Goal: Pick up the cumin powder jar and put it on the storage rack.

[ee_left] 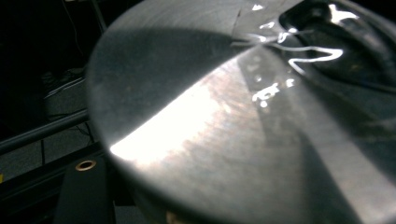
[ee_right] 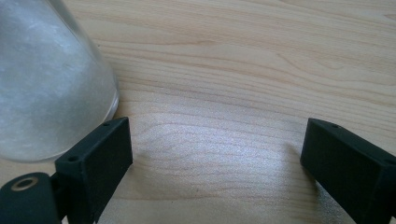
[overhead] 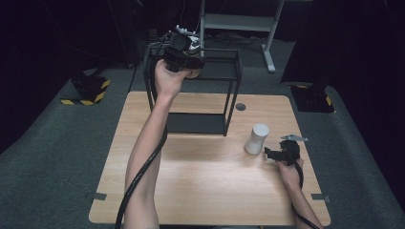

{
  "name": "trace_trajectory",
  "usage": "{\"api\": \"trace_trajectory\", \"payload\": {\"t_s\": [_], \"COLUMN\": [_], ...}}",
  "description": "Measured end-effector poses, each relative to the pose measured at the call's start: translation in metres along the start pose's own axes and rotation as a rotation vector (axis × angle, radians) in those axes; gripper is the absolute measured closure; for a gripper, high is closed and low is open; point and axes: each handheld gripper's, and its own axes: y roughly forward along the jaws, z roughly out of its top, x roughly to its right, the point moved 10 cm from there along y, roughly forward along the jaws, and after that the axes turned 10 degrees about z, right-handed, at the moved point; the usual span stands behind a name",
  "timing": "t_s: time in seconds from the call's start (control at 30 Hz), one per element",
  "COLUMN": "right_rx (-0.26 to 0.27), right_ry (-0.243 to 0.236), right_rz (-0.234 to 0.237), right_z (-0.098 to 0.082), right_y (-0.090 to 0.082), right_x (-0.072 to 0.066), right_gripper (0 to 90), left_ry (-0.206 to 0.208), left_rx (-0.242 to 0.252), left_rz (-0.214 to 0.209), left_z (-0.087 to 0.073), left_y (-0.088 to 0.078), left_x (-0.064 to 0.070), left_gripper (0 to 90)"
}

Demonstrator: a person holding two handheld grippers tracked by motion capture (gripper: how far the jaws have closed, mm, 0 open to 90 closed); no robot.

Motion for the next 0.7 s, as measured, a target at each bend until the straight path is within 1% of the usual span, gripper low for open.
{"api": "trace_trajectory", "payload": {"t_s": [0.07,0.2,0.27,0.3,0.37,0.47,0.5,0.57,0.7], "right_rx": [0.002,0.005,0.005,0.005,0.005,0.005,0.006,0.005,0.003], "right_ry": [0.003,0.009,0.009,0.008,0.005,0.005,0.005,0.004,0.002], "right_rz": [0.002,0.008,0.009,0.009,0.008,0.010,0.011,0.010,0.009], "right_z": [0.000,0.000,0.000,0.000,0.000,0.000,0.000,0.000,0.000], "right_y": [0.000,-0.001,-0.001,-0.001,0.000,-0.001,-0.001,-0.001,0.000], "right_x": [0.000,0.001,0.001,0.001,0.001,0.001,0.001,0.001,0.001], "right_gripper": [8.8,8.9,8.9,8.9,8.9,9.0,9.1,9.1,9.1], "left_ry": [-0.004,-0.023,-0.023,-0.021,-0.046,-0.057,-0.066,-0.070,-0.065], "left_rx": [-0.016,-0.022,-0.026,-0.041,-0.043,-0.041,-0.039,-0.039,-0.031], "left_rz": [0.013,0.019,0.022,0.033,0.023,0.019,0.007,0.000,-0.006], "left_z": [0.002,0.004,0.004,0.004,0.003,0.003,0.003,0.003,0.002], "left_y": [0.005,0.010,0.011,0.015,0.018,0.020,0.022,0.023,0.025], "left_x": [-0.001,-0.004,-0.004,-0.003,-0.006,-0.007,-0.009,-0.010,-0.012], "left_gripper": [30.5,30.4,30.5,30.5,30.5,30.5,30.5,30.5,30.5]}}
